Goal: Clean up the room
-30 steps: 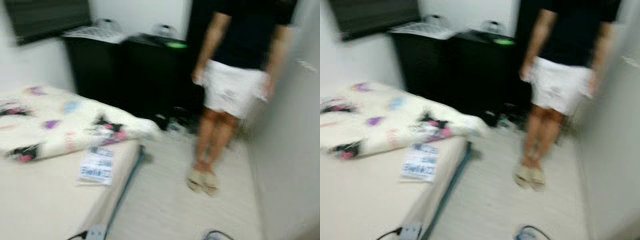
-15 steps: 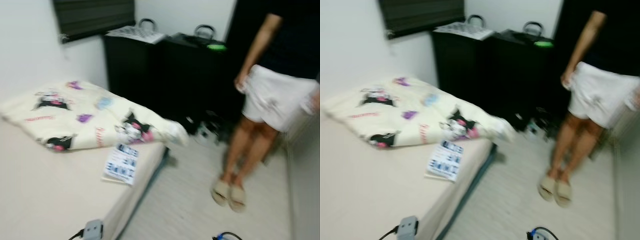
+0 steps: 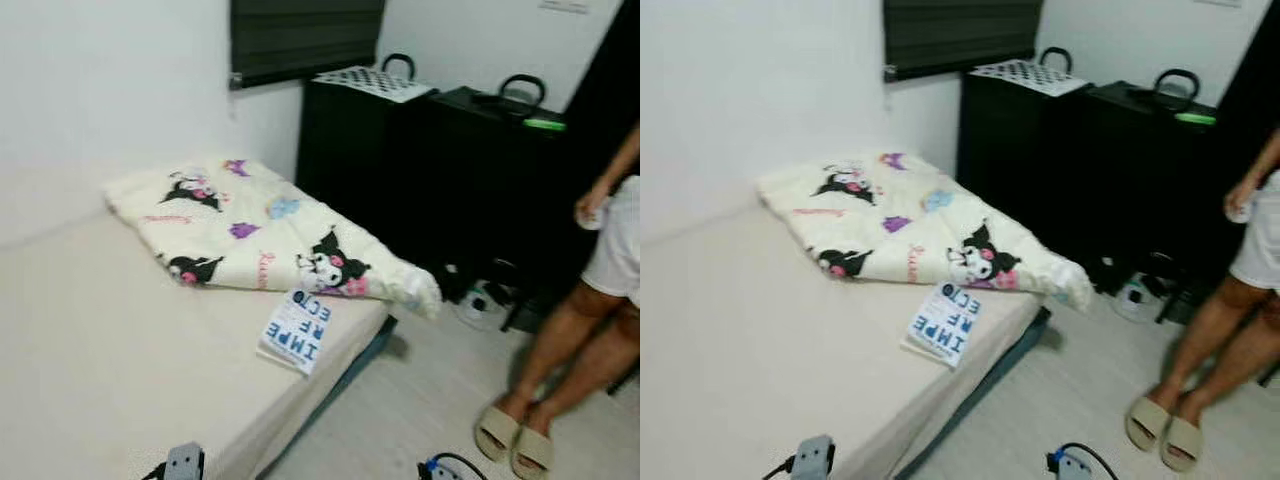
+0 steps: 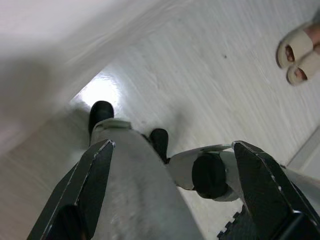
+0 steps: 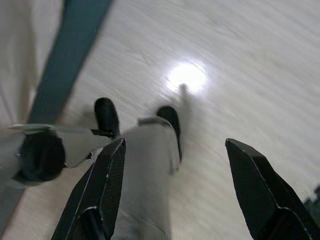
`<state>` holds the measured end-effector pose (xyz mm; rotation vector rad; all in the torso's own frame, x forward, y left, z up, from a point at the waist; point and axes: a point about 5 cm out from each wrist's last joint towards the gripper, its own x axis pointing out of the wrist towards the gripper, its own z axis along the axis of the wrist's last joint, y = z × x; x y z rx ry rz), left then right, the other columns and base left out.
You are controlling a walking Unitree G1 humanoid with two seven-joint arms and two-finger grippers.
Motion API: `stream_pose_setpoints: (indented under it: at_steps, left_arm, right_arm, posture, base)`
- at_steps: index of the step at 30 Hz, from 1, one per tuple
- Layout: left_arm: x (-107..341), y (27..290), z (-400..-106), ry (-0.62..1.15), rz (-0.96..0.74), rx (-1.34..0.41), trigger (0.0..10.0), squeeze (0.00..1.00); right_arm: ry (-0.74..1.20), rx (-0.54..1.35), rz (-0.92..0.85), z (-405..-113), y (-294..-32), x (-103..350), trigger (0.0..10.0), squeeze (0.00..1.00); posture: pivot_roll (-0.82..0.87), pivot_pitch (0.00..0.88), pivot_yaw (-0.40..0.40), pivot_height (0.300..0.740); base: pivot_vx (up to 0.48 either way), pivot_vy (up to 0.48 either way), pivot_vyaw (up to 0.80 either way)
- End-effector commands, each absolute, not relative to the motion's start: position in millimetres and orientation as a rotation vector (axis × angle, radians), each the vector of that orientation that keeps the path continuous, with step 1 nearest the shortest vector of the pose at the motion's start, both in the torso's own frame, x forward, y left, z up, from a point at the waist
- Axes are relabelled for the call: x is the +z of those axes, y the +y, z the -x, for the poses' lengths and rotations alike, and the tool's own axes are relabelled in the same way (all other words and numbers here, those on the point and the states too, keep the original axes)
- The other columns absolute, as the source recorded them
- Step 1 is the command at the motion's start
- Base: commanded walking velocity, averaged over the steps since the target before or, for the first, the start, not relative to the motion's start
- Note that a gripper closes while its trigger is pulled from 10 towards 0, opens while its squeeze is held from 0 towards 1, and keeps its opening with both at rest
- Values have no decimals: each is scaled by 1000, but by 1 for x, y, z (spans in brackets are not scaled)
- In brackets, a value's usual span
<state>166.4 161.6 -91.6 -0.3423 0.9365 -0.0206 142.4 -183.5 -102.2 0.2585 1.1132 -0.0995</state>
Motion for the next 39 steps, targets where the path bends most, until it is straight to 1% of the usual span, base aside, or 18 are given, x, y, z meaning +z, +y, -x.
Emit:
stream_pose_setpoints:
  at_steps: [1,3,7,16,27,31,33,39]
  left_arm:
    - [-93,158,-163,957,342,-38,10000,0]
    - [-94,157,-162,963,334,-48,10000,0]
    - [-94,156,-162,966,326,-58,10000,0]
    - [-94,154,-161,968,336,-57,10000,0]
    - [-94,153,-162,967,341,-62,10000,0]
    - [-94,152,-162,967,345,-62,10000,0]
    - [-94,152,-162,967,347,-61,10000,0]
    - [-94,152,-162,968,346,-61,10000,0]
  right_arm:
    - [1114,-84,-241,-145,-183,-101,10000,0]
    - [1117,-66,-221,-145,-183,-101,10000,0]
    - [1122,-38,-156,-146,-185,-101,10000,0]
    - [1130,-21,-164,-146,-184,-101,10000,0]
    - [1142,-44,-157,-145,-186,-101,10000,0]
    - [1138,-19,-131,-146,-186,-101,10000,0]
    - [1136,-6,-88,-147,-188,-100,10000,0]
    - [1137,-5,-83,-147,-188,-100,10000,0]
  posture:
    - [33,0,-93,740]
    - [33,0,-92,740]
    - [33,0,-91,740]
    - [33,0,-94,740]
    - [29,0,-94,740]
    - [30,0,-97,740]
    - [31,0,-99,740]
    - [30,0,-98,740]
  base:
    - [0,-428,0]
    - [0,-444,0]
    - [0,-461,800]
    - [0,-462,772]
    - [0,-462,0]
    - [0,-461,0]
    - [0,-461,788]
    - [0,-461,788]
